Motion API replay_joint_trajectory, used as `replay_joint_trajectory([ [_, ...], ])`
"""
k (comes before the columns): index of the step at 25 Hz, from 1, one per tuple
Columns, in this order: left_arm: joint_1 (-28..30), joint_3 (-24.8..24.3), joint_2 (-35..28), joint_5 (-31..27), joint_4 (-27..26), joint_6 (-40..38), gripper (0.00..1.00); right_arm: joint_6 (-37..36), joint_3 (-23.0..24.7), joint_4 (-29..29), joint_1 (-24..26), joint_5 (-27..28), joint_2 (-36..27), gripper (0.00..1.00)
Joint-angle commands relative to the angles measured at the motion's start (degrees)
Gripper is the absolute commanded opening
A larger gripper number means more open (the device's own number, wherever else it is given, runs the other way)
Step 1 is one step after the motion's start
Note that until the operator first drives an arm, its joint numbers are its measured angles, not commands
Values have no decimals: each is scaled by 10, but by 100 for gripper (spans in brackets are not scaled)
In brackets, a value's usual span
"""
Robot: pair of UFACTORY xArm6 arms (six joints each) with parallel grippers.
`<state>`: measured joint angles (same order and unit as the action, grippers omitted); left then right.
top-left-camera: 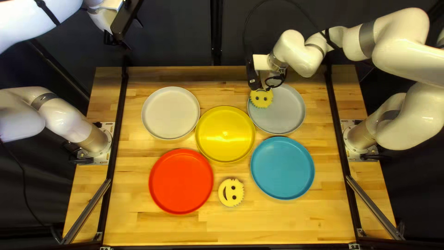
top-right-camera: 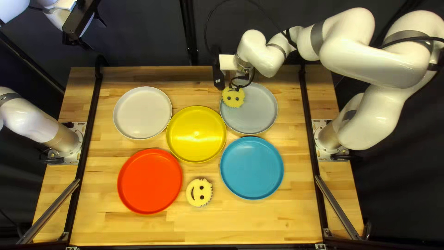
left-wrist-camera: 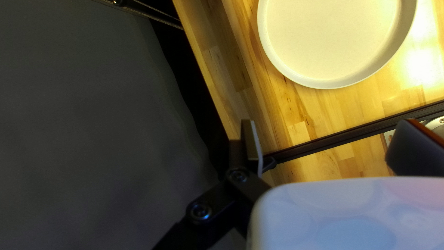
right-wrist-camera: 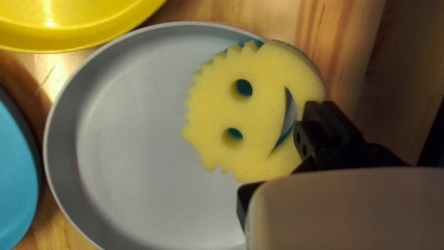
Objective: Pick up sponge and scrub the plate
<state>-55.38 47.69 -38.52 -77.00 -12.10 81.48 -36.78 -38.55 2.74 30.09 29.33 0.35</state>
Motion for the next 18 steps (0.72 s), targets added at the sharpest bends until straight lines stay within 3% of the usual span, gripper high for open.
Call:
replay_joint_trajectory([
  [1,0,0,0,0,0,0,100,31,16,-21,-6,5,-22,0],
  [18,0,0,0,0,0,0,100,49,27,-28,-17,7,-34,0],
])
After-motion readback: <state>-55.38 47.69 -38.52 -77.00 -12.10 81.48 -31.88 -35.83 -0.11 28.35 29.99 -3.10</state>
